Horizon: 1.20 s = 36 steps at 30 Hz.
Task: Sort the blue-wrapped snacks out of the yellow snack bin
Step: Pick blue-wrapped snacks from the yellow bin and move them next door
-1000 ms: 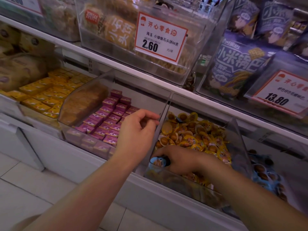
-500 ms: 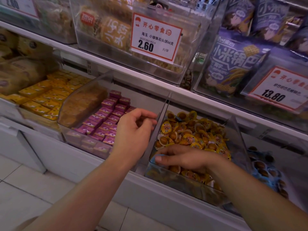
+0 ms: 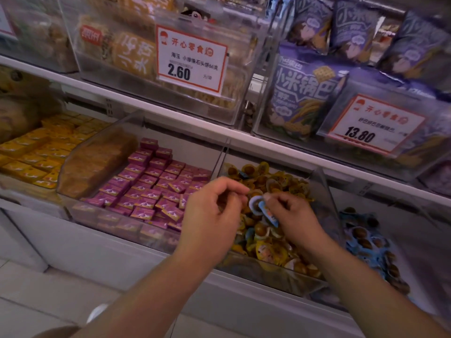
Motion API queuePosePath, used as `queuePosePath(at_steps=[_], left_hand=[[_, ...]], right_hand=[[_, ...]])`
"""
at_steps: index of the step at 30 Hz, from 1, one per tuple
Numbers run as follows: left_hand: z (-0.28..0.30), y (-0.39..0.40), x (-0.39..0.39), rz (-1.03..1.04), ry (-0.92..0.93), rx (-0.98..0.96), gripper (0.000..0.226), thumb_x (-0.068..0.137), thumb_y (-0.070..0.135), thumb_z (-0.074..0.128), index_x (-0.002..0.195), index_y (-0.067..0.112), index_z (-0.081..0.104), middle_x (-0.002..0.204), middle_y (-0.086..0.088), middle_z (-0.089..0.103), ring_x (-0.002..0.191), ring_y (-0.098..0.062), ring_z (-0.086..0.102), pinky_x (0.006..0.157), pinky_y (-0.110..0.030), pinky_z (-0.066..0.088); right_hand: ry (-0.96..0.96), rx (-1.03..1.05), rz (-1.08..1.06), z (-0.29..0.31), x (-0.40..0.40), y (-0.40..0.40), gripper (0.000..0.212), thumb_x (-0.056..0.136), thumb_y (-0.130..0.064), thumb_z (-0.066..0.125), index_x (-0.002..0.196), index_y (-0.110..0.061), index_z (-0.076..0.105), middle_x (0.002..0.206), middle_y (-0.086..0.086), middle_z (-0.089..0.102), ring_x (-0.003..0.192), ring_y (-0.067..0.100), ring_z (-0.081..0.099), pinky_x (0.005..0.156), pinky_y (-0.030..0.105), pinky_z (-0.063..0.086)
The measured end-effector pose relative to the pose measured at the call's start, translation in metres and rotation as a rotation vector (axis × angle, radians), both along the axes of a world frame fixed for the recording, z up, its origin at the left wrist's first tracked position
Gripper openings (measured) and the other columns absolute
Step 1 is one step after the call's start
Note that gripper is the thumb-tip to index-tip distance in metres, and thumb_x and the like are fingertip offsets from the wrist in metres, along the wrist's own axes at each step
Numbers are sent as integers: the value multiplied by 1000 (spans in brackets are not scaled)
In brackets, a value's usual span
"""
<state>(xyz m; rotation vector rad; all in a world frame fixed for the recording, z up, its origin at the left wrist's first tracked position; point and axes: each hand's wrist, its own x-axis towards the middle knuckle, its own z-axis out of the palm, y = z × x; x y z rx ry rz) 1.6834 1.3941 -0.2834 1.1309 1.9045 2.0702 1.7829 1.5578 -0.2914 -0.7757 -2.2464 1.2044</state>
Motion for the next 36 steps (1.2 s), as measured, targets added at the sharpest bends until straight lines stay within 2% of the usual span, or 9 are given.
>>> queuePosePath(at_steps=[3,7,9,13,16,20,24,31,36], left_hand=[[-11,20,19,-106,-123,-140,16,95,35,51,105,37,64,90,16,67,72,-3,63,66,-26,55],[-4,45,34,-476,-989,-104,37,99,49,48,116,21,66,105,-8,73,82,-21,73,69,-41,59],[-1,50,32,-577,-1188,-16,47,96,52,50,118,15,67,111,-13,73,97,-24,72,74,-39,58],[3,47,14,-374,-1088,-31,33,96,38,58,116,16,70,108,-11,74,100,-29,70,85,-44,55],[13,29,2,-371,-961,-35,24,94,22,60,115,14,68,91,-10,67,63,-21,62,46,-27,43],[24,3,-16,-331,-826,33,31,74,13,64,103,15,72,84,-8,67,52,-15,51,35,-20,26],[24,1,-27,-100,-834,119,21,90,9,51,103,10,66,70,-3,62,42,-14,44,33,-17,20],[25,-7,-35,-59,-871,211,19,92,18,52,94,9,68,63,-4,56,41,-14,41,34,-18,20],[22,-22,-45,-28,-865,183,19,89,20,53,88,13,71,63,-4,56,42,-14,41,34,-19,23]], right_hand=[[185,-8,-223,11,8,4,17,97,-30,61,83,-33,70,79,-13,71,66,-10,63,56,6,44],[226,211,-88,12,15,-14,14,97,-27,61,90,-37,67,85,-18,71,82,-7,64,67,5,44],[157,341,45,8,15,-26,14,100,-26,55,102,-33,67,97,-17,66,96,-2,61,80,13,45],[56,34,262,19,8,-38,38,103,-36,41,141,-37,48,132,-35,48,124,-20,42,99,3,33],[213,-242,301,37,8,-32,36,103,-23,45,137,-25,56,129,-19,63,120,-10,54,97,6,40],[48,245,244,44,11,-7,20,95,-25,55,105,-31,71,96,-11,72,93,5,65,83,27,53],[-551,798,469,0,5,-2,35,93,-46,53,125,-36,65,139,-8,51,139,17,30,116,42,27],[-768,873,377,-23,-7,-1,45,82,-46,47,121,-34,66,164,-9,11,148,24,-1,120,52,2],[-729,933,340,-15,-17,-3,24,86,-40,62,108,-33,67,152,-7,37,146,22,17,121,53,9]])
